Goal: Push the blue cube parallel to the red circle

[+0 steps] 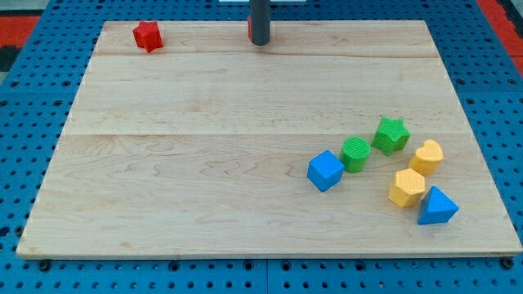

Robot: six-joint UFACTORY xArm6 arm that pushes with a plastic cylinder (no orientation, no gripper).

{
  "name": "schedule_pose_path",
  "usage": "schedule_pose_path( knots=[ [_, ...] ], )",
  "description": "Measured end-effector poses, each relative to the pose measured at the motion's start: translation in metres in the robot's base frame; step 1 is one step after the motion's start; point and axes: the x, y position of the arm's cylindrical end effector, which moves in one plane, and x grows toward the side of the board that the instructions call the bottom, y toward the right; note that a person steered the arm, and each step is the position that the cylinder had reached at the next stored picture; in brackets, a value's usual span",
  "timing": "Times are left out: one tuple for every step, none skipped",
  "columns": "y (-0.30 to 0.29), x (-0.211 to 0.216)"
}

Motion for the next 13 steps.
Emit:
schedule_pose_path(
  knots=[
    [0.002,0.01],
    [0.005,0.042],
    [0.005,0.069],
    [0.005,0.096],
    [0.081,0.124],
    [0.127,0.15],
    [0.033,0.182],
    [-0.035,0.243],
    [-0.054,0.328],
    [-0.021,0.374],
    [0.044,0.364],
    [0.089,0.336],
    [0.094,0.287]
  ],
)
